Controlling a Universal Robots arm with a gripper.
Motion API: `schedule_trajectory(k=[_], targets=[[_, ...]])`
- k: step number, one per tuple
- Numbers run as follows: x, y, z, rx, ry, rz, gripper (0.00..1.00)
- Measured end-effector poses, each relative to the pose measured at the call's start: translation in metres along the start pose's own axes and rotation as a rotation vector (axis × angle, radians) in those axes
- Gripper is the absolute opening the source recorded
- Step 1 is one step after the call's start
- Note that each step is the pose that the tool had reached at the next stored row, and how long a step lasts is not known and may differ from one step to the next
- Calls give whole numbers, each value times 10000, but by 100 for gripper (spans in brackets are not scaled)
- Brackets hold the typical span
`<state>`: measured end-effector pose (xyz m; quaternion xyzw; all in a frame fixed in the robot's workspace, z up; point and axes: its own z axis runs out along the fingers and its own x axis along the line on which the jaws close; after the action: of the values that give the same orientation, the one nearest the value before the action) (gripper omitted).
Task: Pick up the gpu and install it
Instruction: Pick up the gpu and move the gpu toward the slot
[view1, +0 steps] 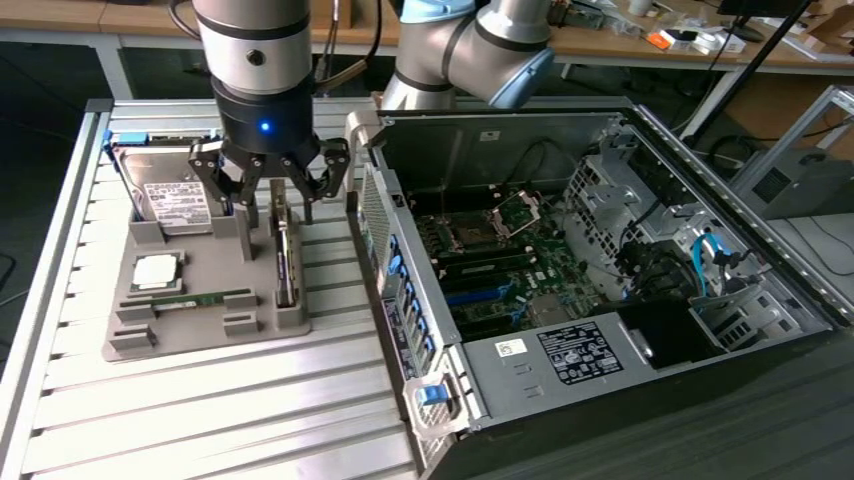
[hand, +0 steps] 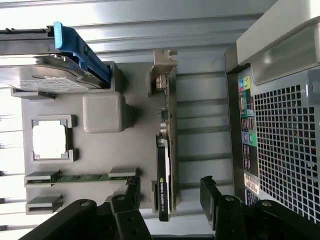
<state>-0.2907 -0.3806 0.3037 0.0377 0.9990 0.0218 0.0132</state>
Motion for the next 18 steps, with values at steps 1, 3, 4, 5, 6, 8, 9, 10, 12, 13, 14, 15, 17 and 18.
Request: schedule_trajectory(k=[1, 3, 4, 5, 6, 8, 9, 10, 12, 13, 14, 15, 17, 18], targets=[[1, 13, 9, 0, 0, 0, 60], [3, 35, 25, 0, -1, -1, 60], [4, 42, 33, -1, -1, -1, 60], [5, 50, 48, -1, -1, 0, 60], [5, 53, 61, -1, -1, -1, 60], [6, 55, 89, -1, -1, -2, 60], [7, 57, 105, 0, 0, -1, 60], [7, 58, 122, 0, 0, -1, 60], [9, 61, 158, 0, 0, -1, 60], [9, 63, 176, 0, 0, -1, 60], [10, 64, 196, 0, 0, -2, 60], [10, 64, 213, 0, 0, -2, 60], [9, 65, 249, 0, -1, -2, 60], [6, 68, 270, 0, -1, -4, 60]])
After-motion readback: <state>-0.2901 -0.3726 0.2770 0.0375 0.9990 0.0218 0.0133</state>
